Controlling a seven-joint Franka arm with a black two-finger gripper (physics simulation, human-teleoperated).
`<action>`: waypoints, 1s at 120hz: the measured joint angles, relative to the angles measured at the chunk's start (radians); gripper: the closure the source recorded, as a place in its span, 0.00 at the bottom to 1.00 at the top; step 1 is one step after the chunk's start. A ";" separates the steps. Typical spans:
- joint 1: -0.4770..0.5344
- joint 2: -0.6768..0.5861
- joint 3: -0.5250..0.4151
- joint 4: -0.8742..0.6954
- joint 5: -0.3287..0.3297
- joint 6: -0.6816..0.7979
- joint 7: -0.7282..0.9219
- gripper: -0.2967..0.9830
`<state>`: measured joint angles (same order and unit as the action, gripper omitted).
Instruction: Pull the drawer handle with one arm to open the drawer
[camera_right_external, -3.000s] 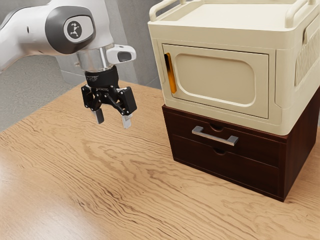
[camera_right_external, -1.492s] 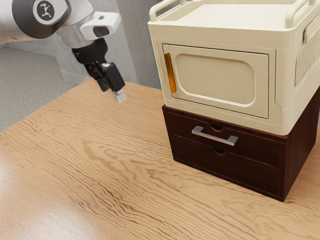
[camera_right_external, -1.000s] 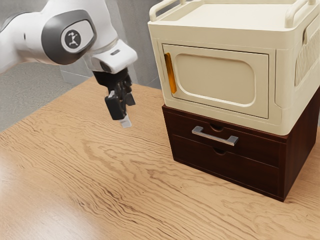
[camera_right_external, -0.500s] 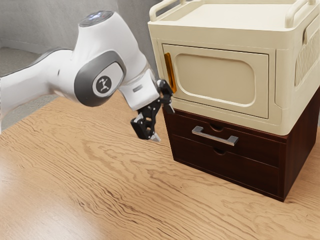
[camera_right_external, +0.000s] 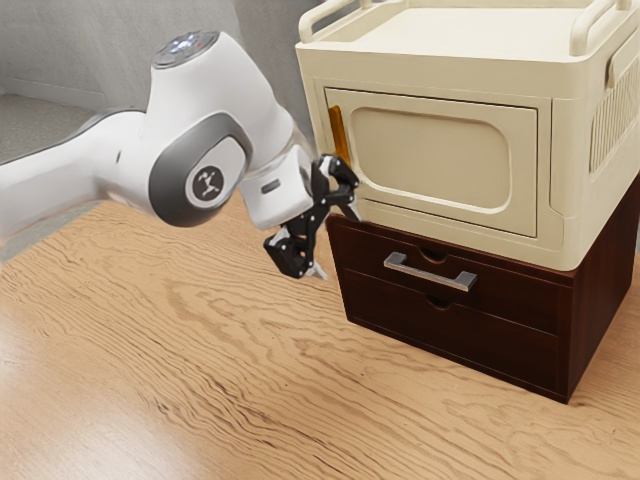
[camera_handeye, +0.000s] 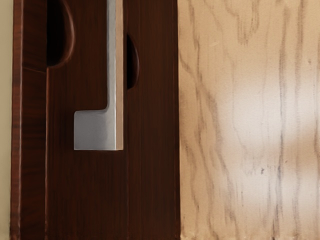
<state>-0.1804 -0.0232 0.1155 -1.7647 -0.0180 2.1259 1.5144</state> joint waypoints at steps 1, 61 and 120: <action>0.002 -0.002 0.000 -0.002 0.000 0.000 0.002 0.23; 0.037 -0.027 0.000 -0.049 -0.007 0.049 0.067 0.23; 0.009 -0.021 -0.008 -0.049 -0.013 0.069 0.094 0.23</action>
<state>-0.1714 -0.0445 0.1077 -1.8136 -0.0311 2.1949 1.6089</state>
